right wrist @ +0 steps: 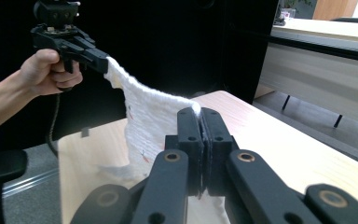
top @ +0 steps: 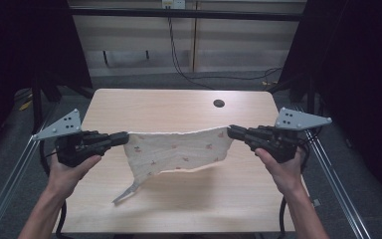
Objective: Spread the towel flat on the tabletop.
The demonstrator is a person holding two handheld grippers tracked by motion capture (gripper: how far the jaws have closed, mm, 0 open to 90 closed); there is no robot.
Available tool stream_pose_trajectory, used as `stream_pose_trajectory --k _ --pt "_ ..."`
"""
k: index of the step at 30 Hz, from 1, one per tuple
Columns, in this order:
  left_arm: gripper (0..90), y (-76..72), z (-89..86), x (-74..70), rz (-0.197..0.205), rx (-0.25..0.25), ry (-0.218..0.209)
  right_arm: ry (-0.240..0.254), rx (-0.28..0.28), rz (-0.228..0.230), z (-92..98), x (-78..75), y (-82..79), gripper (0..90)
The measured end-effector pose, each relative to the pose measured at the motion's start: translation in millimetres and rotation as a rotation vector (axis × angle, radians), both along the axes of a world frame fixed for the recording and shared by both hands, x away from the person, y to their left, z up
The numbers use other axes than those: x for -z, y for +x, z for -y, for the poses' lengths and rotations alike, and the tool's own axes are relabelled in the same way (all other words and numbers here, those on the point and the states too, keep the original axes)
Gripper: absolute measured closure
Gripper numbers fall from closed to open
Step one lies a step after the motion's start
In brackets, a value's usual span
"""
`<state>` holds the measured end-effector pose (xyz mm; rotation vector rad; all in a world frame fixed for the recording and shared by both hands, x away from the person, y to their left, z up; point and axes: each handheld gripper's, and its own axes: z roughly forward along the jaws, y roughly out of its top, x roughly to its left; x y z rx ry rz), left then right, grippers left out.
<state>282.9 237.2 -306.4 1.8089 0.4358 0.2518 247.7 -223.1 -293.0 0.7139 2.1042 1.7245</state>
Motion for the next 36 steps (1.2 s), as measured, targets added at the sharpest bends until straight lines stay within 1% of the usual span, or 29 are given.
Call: stream_pose_trajectory --k 1,2,3,4,5,6,7,8,9,10,12,13,14,15,16,17,18,19,20,21,22,25,29,31,32,33,34,35,36 --pt "89.9 -2.0 -0.9 -1.6 0.004 0.003 -0.001 0.000 0.000 0.000 0.0 0.0 0.0 88.2" --pt "89.9 -9.1 -2.2 -5.5 0.013 0.013 -0.009 0.012 -0.003 0.002 4.6 -1.6 -8.4 88.1" --pt "89.9 -9.1 -2.2 -5.5 0.013 0.013 -0.009 0.012 -0.003 0.002 4.6 -1.6 -8.4 88.1" --pt "89.9 -13.4 -1.9 -6.6 0.020 0.025 -0.010 0.030 -0.009 0.007 8.5 -4.3 -15.5 88.1" --pt "89.9 -17.5 -0.9 -7.3 0.026 0.034 0.001 0.030 -0.009 0.007 8.5 -4.3 -15.5 88.1" --pt "89.9 -25.4 -0.2 -9.6 0.027 0.042 0.002 0.020 -0.006 0.006 10.4 -7.2 -25.2 88.1" --pt "89.9 -25.4 -0.2 -9.6 0.027 0.042 0.002 0.020 -0.006 0.006 10.4 -7.2 -25.2 88.1" --pt "89.9 -29.0 -0.3 -11.4 0.026 0.058 -0.005 0.015 -0.005 0.000 10.7 -7.8 -29.1 88.2" --pt "89.9 -30.7 0.3 -12.1 0.030 0.060 -0.005 0.012 -0.010 -0.003 11.5 -8.4 -35.0 88.1" --pt "89.9 -31.1 2.1 -12.1 0.035 0.054 0.009 -0.004 -0.004 0.006 12.3 -7.4 -42.0 88.2" --pt "89.9 -19.9 9.0 -3.9 0.012 0.045 0.031 -0.010 0.006 -0.001 13.9 -2.2 -41.9 88.2" --pt "89.9 -19.9 9.0 -3.9 0.012 0.045 0.031 -0.010 0.006 -0.001 13.9 -2.2 -41.9 88.2" --pt "89.9 -12.2 13.6 2.7 -0.007 0.040 0.046 0.006 0.022 -0.024 17.6 10.1 -35.2 88.2" --pt "89.9 -7.8 16.7 7.1 -0.021 0.040 0.050 0.006 0.022 -0.024 17.6 10.1 -35.2 88.2" --pt "89.9 2.4 23.3 16.6 -0.039 0.035 0.063 0.005 0.036 -0.042 19.5 20.8 -28.6 88.1" --pt "89.9 9.0 26.8 22.6 -0.044 0.020 0.069 0.009 0.036 -0.053 20.4 25.2 -26.0 88.1" --pt "89.9 13.6 28.7 26.7 -0.058 0.021 0.061 0.023 0.031 -0.070 21.6 31.7 -22.3 88.1" --pt "89.9 13.6 28.7 26.7 -0.058 0.021 0.061 0.023 0.031 -0.070 21.6 31.7 -22.3 88.1" --pt "89.9 17.2 30.9 30.2 -0.062 0.016 0.059 0.019 0.039 -0.077 22.1 36.1 -19.9 88.2" --pt "89.9 20.3 33.6 33.6 -0.057 0.009 0.062 0.014 0.048 -0.099 23.8 44.6 -13.5 88.2" --pt "89.9 23.9 36.8 37.7 -0.066 0.007 0.050 0.014 0.051 -0.104 23.9 47.0 -11.3 88.2" --pt "89.9 27.6 40.1 41.9 -0.075 0.009 0.042 0.003 0.062 -0.121 23.6 54.9 -2.3 88.2" --pt "89.8 37.5 47.7 53.6 -0.093 -0.013 0.091 -0.004 0.070 -0.149 23.4 63.8 7.5 88.1" --pt "89.9 38.9 47.9 55.6 -0.100 -0.016 0.094 0.000 0.069 -0.156 23.6 65.6 8.9 88.0" --pt "89.9 41.5 45.1 61.2 -0.113 -0.022 0.102 -0.008 0.073 -0.165 23.5 69.0 11.4 88.1" --pt "89.8 41.5 45.1 61.2 -0.113 -0.022 0.102 -0.008 0.073 -0.165 23.5 69.0 11.4 88.1" --pt "89.9 42.9 41.4 65.4 -0.126 -0.034 0.107 -0.009 0.075 -0.172 24.8 72.4 14.7 88.0" --pt "89.8 42.9 41.4 65.4 -0.126 -0.034 0.107 -0.014 0.079 -0.178 25.3 73.7 16.6 88.0" --pt "89.8 43.2 37.5 68.8 -0.141 -0.035 0.101 -0.014 0.082 -0.180 25.9 74.9 18.9 88.0"
